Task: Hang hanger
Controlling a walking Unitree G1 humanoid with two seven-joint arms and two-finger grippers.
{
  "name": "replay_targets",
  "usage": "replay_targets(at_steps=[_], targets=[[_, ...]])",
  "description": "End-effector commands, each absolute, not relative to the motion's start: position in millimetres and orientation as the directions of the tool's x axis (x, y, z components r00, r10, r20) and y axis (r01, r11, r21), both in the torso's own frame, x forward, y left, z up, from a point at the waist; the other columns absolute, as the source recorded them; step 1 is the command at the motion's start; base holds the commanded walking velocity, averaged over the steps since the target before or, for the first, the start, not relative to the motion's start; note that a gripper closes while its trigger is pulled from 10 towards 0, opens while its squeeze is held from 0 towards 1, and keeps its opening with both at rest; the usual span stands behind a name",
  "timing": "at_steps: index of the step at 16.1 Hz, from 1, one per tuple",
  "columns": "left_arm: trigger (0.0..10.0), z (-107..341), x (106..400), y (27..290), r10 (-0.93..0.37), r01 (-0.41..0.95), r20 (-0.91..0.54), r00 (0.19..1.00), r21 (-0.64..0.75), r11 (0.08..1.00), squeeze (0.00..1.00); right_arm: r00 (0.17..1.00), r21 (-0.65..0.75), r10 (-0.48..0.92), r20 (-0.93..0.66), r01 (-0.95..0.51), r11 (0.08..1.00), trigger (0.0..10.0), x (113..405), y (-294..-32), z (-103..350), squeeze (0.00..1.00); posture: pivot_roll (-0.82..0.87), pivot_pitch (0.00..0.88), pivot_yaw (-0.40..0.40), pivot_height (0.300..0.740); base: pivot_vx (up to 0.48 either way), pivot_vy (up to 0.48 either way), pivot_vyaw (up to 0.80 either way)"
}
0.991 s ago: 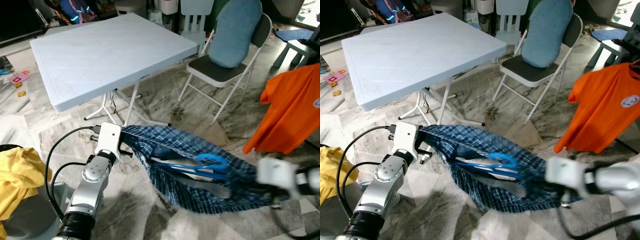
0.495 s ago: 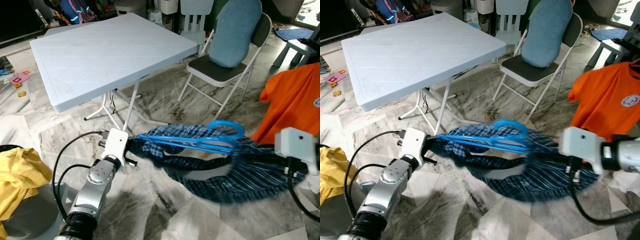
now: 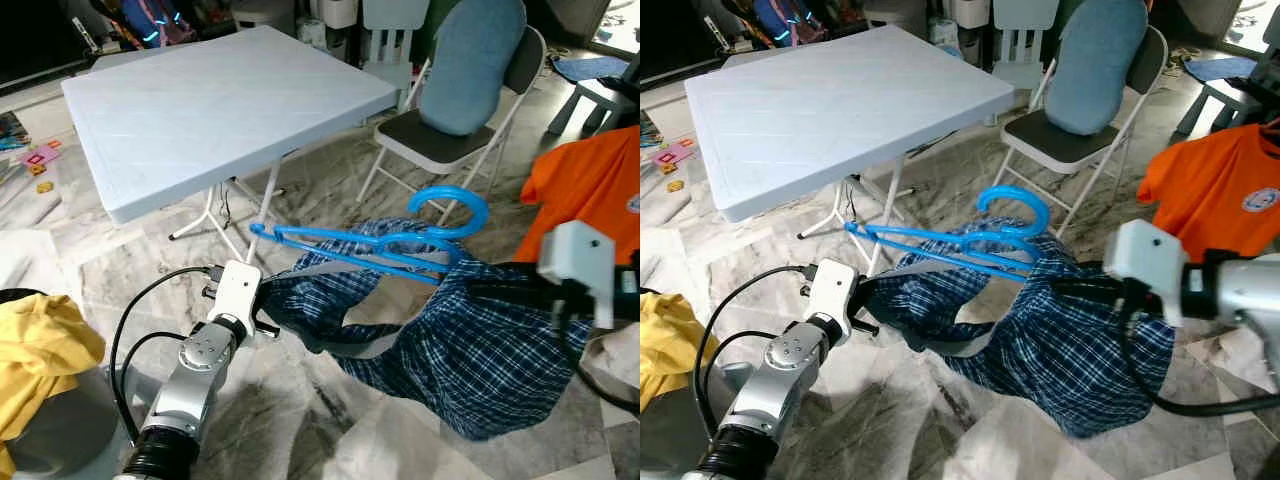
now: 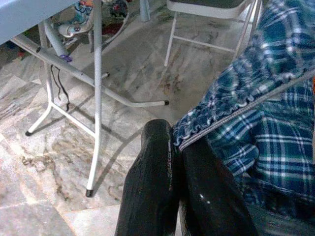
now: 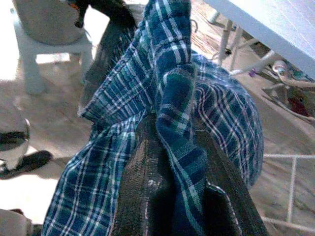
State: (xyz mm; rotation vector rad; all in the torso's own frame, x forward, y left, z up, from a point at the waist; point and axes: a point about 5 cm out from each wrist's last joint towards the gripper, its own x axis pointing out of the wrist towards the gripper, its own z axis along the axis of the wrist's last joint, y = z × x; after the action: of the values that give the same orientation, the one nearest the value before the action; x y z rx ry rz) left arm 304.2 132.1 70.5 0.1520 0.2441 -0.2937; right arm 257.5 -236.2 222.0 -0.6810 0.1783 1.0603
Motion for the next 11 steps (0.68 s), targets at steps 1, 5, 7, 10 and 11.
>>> replay_targets(at_steps=[1, 5, 7, 10, 11], targets=[[10.0, 66.5, 300.7, 140.8, -0.221, 0.254, -0.27, 0.937, 0.097, 0.962, 0.0, 0.543, -0.483, 0.724, -0.426, -0.813, 0.326, 10.0, 261.9, -229.6, 220.5, 0.0, -0.22, 0.034, 0.067, 0.74, 0.0, 0.0, 0.0], [10.0, 77.1, 294.9, 114.8, -0.39, 0.408, -0.193, 0.9, 0.062, 0.911, 1.0, 0.704, -0.556, 0.634, -0.321, -0.682, 0.475, 10.0, 290.5, -205.2, 201.3, 0.0, -0.21, 0.038, 0.066, 0.74, 0.0, 0.0, 0.0], [10.0, 79.3, 288.8, 104.7, -0.488, 0.517, -0.198, 0.85, 0.132, 0.846, 1.0, 0.727, -0.576, 0.61, -0.315, -0.657, 0.486, 10.0, 299.2, -194.6, 191.0, 0.0, -0.21, 0.038, 0.065, 0.74, 0.0, 0.0, 0.0], [10.0, 84.8, 279.0, 101.2, -0.608, 0.641, -0.204, 0.767, 0.221, 0.735, 1.0, 0.75, -0.63, 0.569, -0.336, -0.628, 0.456, 10.0, 305.9, -192.9, 180.7, 0.0, -0.2, 0.035, 0.065, 0.74, 0.0, 0.0, 0.0], [10.0, 88.7, 271.5, 98.0, -0.683, 0.713, -0.21, 0.7, 0.267, 0.649, 1.0, 0.752, -0.628, 0.567, -0.338, -0.628, 0.459, 10.0, 307.6, -190.4, 176.6, 0.0, -0.19, 0.035, 0.069, 0.74, 0.0, 0.0, 0.0]])
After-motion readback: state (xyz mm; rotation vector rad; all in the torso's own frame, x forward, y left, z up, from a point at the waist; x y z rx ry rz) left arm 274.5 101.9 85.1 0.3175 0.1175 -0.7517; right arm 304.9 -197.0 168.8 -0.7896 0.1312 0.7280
